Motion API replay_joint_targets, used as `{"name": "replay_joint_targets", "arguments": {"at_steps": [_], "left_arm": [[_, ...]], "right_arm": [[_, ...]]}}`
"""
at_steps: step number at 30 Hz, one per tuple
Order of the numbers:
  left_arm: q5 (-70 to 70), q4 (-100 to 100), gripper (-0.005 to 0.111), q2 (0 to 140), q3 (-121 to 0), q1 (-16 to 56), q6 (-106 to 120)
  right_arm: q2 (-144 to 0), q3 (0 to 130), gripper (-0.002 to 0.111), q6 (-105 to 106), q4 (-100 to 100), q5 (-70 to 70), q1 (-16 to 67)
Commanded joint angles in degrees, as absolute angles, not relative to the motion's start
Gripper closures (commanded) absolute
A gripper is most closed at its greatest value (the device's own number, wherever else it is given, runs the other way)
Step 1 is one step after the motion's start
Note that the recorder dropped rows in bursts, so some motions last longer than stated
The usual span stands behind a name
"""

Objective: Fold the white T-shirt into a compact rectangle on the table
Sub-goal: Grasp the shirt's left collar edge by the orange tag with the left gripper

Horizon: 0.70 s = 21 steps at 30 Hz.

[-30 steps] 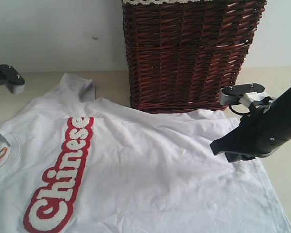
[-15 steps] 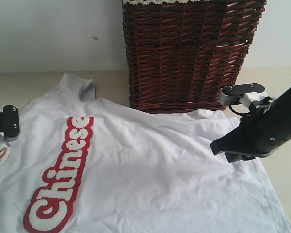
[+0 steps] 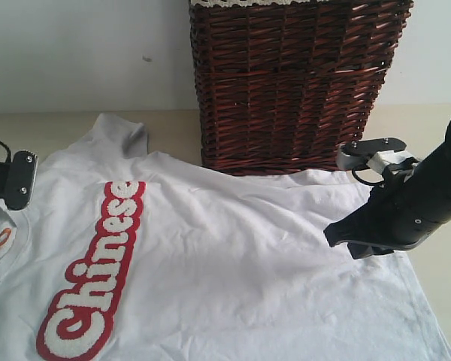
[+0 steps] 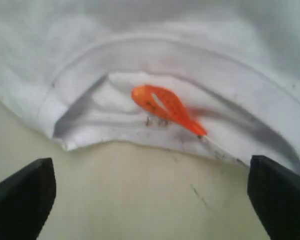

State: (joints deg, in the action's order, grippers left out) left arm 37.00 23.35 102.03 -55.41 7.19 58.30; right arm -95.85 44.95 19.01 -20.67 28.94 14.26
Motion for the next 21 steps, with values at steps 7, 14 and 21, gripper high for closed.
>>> {"name": "replay_joint_targets", "arguments": {"at_steps": [7, 14, 21], "left_arm": [[40.69, 6.63, 0.002, 104.08, -55.18, 2.22, 84.43], [37.95, 4.83, 0.002, 108.97, -55.18, 1.08, 85.87], [36.76, 4.76, 0.002, 112.55, -55.31, -0.75, 88.48]], "right_arm": [[-95.89, 44.96, 0.098, 19.89, -20.87, 28.61, 13.97], [-95.89, 44.96, 0.098, 20.02, -20.87, 28.61, 13.97], [-95.89, 44.96, 0.098, 20.37, -21.1, 28.85, 13.97]]}}
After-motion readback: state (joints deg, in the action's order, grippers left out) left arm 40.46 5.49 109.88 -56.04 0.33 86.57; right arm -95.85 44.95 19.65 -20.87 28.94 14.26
